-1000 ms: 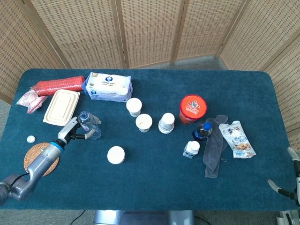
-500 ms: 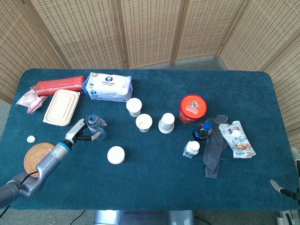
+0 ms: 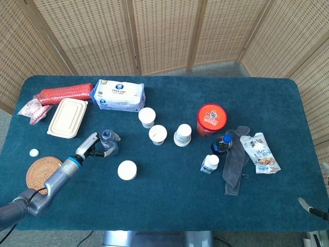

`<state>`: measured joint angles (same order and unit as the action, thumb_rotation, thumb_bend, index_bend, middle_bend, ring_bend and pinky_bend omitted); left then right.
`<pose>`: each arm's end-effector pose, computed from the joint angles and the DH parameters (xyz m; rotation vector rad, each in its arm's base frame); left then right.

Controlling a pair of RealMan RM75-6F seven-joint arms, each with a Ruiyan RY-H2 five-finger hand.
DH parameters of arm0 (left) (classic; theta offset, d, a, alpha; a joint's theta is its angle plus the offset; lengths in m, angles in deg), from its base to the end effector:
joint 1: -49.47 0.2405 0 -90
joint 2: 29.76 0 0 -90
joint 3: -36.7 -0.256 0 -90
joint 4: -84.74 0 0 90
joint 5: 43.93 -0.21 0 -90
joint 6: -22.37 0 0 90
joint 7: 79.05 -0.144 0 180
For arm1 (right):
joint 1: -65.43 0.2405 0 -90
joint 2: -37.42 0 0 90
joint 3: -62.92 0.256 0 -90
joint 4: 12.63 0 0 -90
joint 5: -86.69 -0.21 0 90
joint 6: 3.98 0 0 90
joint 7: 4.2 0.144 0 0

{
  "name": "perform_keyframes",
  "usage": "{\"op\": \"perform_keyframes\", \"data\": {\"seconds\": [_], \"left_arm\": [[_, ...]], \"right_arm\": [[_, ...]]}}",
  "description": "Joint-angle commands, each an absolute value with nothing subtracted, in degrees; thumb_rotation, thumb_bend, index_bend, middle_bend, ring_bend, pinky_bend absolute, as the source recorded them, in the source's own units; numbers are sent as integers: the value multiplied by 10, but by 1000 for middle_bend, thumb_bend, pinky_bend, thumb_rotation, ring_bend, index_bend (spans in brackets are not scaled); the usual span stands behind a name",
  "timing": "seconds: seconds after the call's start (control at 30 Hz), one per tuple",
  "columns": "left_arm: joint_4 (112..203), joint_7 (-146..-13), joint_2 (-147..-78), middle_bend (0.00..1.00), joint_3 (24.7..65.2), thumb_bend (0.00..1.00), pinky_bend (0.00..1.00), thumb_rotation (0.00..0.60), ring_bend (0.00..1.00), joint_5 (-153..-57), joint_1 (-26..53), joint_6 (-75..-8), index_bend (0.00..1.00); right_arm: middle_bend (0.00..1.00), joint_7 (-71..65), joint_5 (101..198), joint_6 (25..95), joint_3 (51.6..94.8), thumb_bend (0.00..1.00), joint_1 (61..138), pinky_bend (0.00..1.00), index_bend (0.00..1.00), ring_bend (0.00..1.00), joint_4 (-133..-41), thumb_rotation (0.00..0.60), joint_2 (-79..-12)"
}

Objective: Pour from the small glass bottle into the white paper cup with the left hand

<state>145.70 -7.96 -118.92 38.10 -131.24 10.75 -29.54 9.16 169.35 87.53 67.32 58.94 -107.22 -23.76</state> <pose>-0.2447 0.3493 -0.0094 -1.4065 -2.0267 -1.3515 -0.3359 -0.1210 0.1935 1.0623 -1.0641 0.9850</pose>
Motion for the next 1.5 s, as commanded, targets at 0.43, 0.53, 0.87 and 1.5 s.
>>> {"op": "perform_keyframes", "data": {"seconds": [0.43, 0.53, 0.87, 1.5], "left_arm": [[1448, -80, -1193, 326, 375, 496, 151, 600, 242, -1311, 111, -300, 323], [1447, -77, -1194, 322, 373, 496, 148, 600, 237, -1312, 112, -300, 321], [1441, -79, -1198, 288, 370, 495, 137, 600, 208, -1314, 115, -307, 298], [1438, -87, -1198, 181, 366, 461, 93, 563, 118, -1316, 118, -314, 226]], "right_arm": [[67, 93, 1693, 875, 673, 143, 588, 0, 0, 0, -1073, 600, -237], [73, 93, 1693, 875, 673, 143, 588, 0, 0, 0, -1074, 600, -237], [74, 93, 1694, 876, 674, 142, 588, 0, 0, 0, -1073, 600, -238], [74, 98, 1700, 881, 672, 141, 585, 0, 0, 0, -1073, 600, -237]]}}
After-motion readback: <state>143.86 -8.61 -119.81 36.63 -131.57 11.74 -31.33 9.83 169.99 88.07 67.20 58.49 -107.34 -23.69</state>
